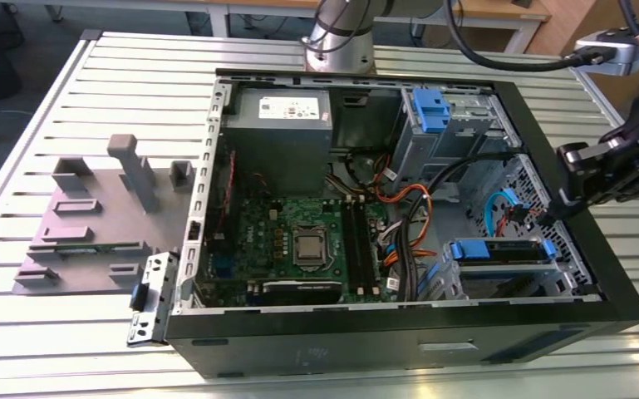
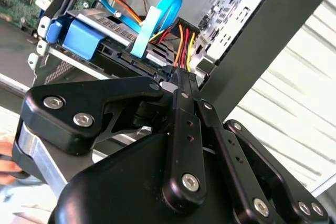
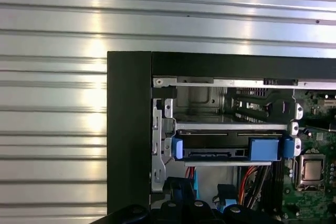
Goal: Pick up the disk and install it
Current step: 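Insert the first disk wire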
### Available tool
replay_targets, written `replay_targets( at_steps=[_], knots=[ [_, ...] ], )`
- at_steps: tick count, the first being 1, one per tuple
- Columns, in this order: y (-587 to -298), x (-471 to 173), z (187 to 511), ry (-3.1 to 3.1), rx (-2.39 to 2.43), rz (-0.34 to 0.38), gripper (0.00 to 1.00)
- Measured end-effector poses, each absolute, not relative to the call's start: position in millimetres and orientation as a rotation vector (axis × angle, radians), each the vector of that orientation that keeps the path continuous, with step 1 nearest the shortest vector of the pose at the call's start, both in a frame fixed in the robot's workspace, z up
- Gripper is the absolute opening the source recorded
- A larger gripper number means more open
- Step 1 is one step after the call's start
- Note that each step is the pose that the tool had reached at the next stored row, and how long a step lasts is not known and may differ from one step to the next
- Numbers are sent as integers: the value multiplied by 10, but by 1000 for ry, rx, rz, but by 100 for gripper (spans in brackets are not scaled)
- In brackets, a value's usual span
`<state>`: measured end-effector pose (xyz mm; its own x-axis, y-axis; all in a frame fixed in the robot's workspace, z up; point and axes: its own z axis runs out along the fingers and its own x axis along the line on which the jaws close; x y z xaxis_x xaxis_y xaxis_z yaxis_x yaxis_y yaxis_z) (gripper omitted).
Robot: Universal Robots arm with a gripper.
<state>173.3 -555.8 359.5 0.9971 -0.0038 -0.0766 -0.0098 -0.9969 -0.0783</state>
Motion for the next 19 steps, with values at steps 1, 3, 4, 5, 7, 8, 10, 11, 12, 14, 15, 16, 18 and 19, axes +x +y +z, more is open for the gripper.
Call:
replay_targets(
  at_steps=[1,3,4,5,7,8,10,11,12,14,15,16,18,19],
  knots=[
    [-5558,1733,3594,38,-3060,116,11],
    [-5557,1733,3590,94,-3058,114,11],
    [-5557,1732,3588,122,-3056,113,11],
    [-5557,1733,3585,150,-3054,111,11],
    [-5557,1733,3581,204,-3050,109,11],
    [-5558,1733,3579,232,-3047,108,11],
    [-5558,1732,3575,289,-3042,106,11],
    [-5557,1732,3574,316,-3038,104,11],
    [-5557,1733,3574,342,-3035,103,11],
    [-5557,1733,3573,377,-3031,102,11],
    [-5558,1733,3573,386,-3030,101,11],
    [-5558,1732,3573,397,-3029,101,11],
    [-5558,1733,3573,423,-3025,99,11],
    [-5557,1732,3573,437,-3023,99,11]
  ],
)
